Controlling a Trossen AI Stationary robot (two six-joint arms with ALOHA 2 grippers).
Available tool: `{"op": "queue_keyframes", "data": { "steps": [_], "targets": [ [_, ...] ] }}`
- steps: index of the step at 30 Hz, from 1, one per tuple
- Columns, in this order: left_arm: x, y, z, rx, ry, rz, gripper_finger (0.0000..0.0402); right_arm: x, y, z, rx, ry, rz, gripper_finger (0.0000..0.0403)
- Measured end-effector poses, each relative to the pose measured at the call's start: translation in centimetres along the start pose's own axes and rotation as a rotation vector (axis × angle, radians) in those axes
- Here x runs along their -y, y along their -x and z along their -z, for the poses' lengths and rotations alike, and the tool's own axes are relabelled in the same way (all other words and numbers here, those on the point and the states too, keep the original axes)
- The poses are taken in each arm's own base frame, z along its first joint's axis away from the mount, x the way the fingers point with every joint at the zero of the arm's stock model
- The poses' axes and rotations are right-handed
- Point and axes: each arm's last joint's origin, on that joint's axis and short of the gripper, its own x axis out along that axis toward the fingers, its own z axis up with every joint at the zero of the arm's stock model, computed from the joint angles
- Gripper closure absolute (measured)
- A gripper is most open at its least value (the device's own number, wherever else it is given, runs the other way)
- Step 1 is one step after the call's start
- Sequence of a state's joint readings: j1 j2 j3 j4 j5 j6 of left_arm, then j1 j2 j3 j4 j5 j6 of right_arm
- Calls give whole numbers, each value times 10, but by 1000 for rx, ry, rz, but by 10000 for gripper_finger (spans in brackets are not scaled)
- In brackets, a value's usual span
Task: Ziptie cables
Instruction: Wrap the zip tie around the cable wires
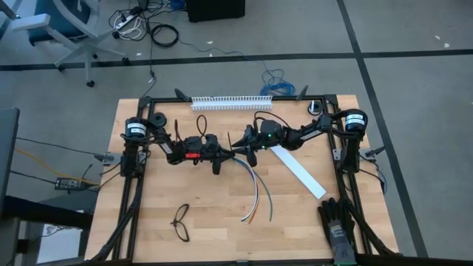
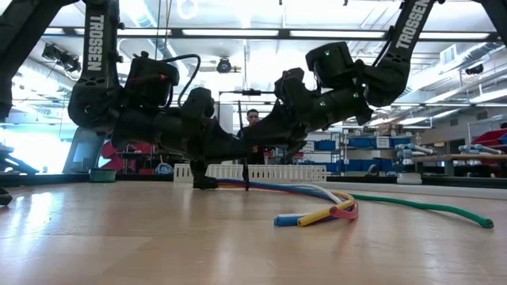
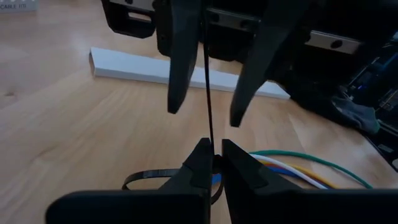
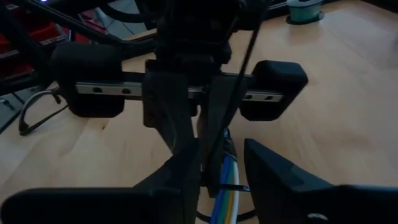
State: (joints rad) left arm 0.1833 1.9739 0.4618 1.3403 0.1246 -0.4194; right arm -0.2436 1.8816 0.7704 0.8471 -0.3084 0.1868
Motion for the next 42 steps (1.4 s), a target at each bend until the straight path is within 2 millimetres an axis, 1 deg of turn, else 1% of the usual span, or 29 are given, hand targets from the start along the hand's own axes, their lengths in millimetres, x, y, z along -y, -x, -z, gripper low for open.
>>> {"op": "queue_keyframes", "data": {
  "steps": [5, 11, 15, 18, 21, 23, 29, 36, 42],
  "targets": [
    [1, 0, -2, 16, -1, 7, 376, 1, 0, 1, -7, -20, 31, 291],
    [2, 0, -4, 41, -4, 12, 376, 1, 0, 2, -15, -23, 20, 291],
    [2, -5, -6, 37, -6, 7, 375, 0, -4, -3, -28, -21, 4, 298],
    [2, -10, -8, 25, -15, -1, 375, 1, -6, -5, -45, -8, 2, 327],
    [2, -12, -7, 9, -21, 5, 375, 1, -6, -4, -62, -7, 0, 381],
    [1, -11, -7, 6, -21, 5, 375, 1, -6, -4, -68, 3, -5, 394],
    [1, -10, -6, 5, -21, 5, 375, 1, -7, -5, -63, 21, 0, 401],
    [0, -10, -6, 12, -21, -7, 374, 3, -6, -6, -42, 108, 73, 402],
    [0, -9, -7, 12, -22, -2, 368, 3, -6, -6, -43, 106, 29, 403]
  ]
}}
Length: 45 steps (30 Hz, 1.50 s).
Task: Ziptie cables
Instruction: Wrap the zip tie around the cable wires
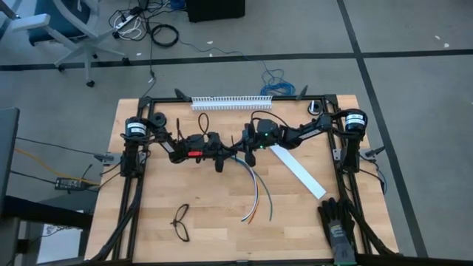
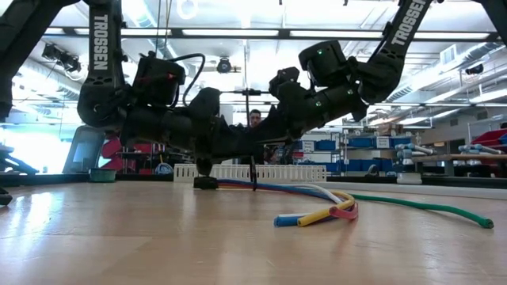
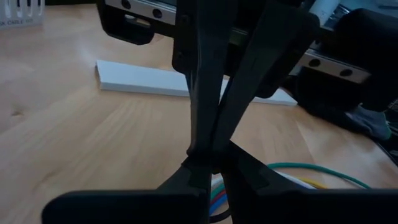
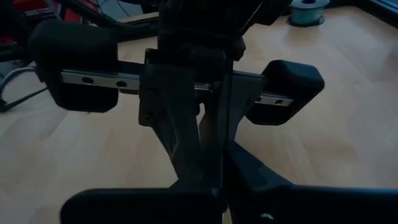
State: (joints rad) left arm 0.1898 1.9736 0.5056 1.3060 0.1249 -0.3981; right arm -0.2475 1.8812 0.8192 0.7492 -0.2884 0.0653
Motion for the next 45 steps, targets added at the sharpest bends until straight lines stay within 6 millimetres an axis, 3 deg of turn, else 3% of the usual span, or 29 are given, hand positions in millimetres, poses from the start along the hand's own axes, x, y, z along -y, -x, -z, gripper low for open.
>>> {"op": "queue_keyframes", "data": {
  "steps": [18, 45],
  "targets": [
    [-2, 0, 0, -6, 28, -30, 367, 7, 2, -9, 95, 202, 301, 403],
    [1, 0, 20, -195, 62, -56, 366, 39, 20, -37, 386, 141, 467, 403]
  ]
}}
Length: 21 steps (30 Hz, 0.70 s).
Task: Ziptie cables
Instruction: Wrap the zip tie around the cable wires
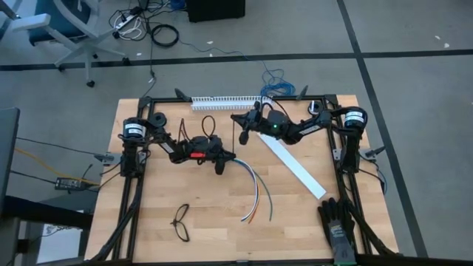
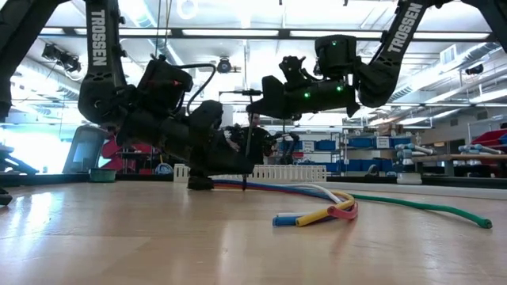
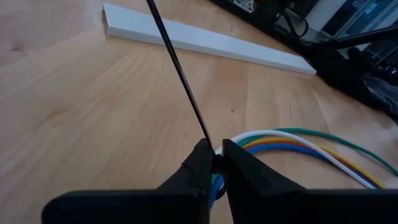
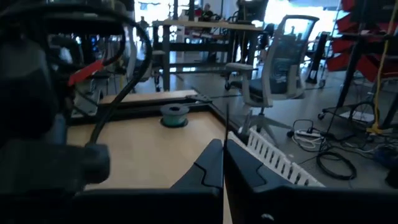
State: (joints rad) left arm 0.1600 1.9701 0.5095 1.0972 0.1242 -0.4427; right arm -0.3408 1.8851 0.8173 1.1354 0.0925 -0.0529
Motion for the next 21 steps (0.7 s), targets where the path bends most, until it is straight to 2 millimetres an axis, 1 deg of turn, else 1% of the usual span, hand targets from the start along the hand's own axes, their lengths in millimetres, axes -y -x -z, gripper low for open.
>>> {"op": "queue_keyframes", "data": {
  "steps": [8, 17, 21],
  "targets": [
    [-1, 0, 4, -34, -46, -17, 366, 9, -1, -4, 36, -10, 18, 403],
    [-3, 0, 8, -76, -61, -38, 366, 19, -2, -9, 70, -34, 33, 402],
    [-4, 1, 10, -100, -63, -48, 366, 21, -2, -9, 66, -53, 13, 402]
  ]
}}
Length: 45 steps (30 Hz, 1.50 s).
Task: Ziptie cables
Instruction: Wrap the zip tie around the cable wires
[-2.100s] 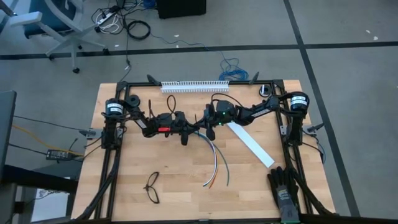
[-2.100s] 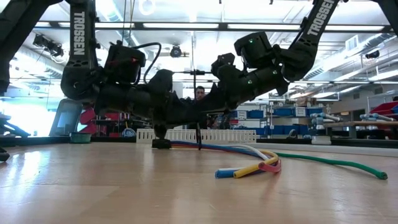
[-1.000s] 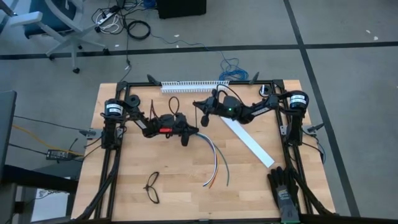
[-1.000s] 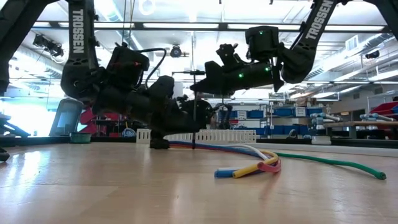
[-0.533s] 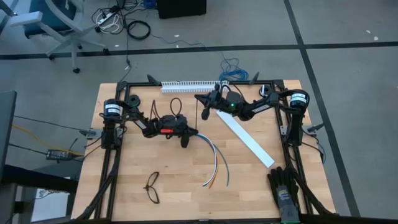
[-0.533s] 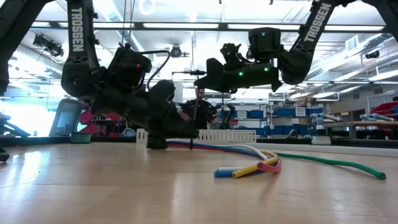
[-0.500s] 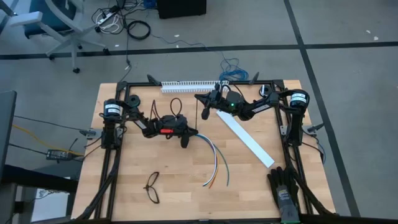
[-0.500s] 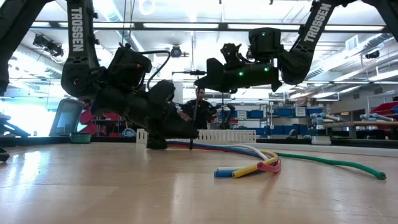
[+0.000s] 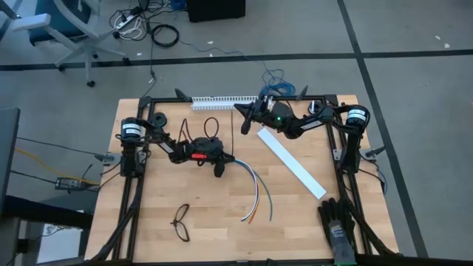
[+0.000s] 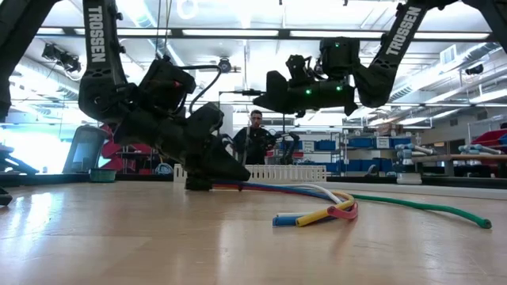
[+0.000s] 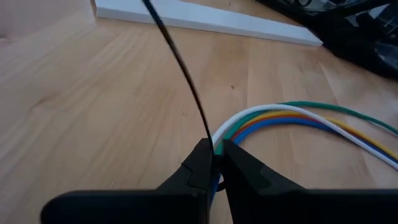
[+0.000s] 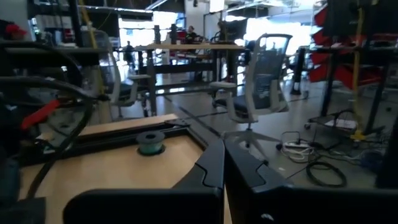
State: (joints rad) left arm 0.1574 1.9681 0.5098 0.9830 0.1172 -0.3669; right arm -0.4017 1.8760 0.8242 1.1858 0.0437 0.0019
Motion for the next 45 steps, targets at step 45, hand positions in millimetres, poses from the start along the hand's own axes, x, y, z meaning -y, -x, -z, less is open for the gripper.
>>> {"op": "queue_keyframes", "data": {
  "steps": [45],
  "targets": [
    [0, 7, -4, 132, -52, -4, 366, -73, 25, 58, -612, -330, -462, 320]
  ]
}}
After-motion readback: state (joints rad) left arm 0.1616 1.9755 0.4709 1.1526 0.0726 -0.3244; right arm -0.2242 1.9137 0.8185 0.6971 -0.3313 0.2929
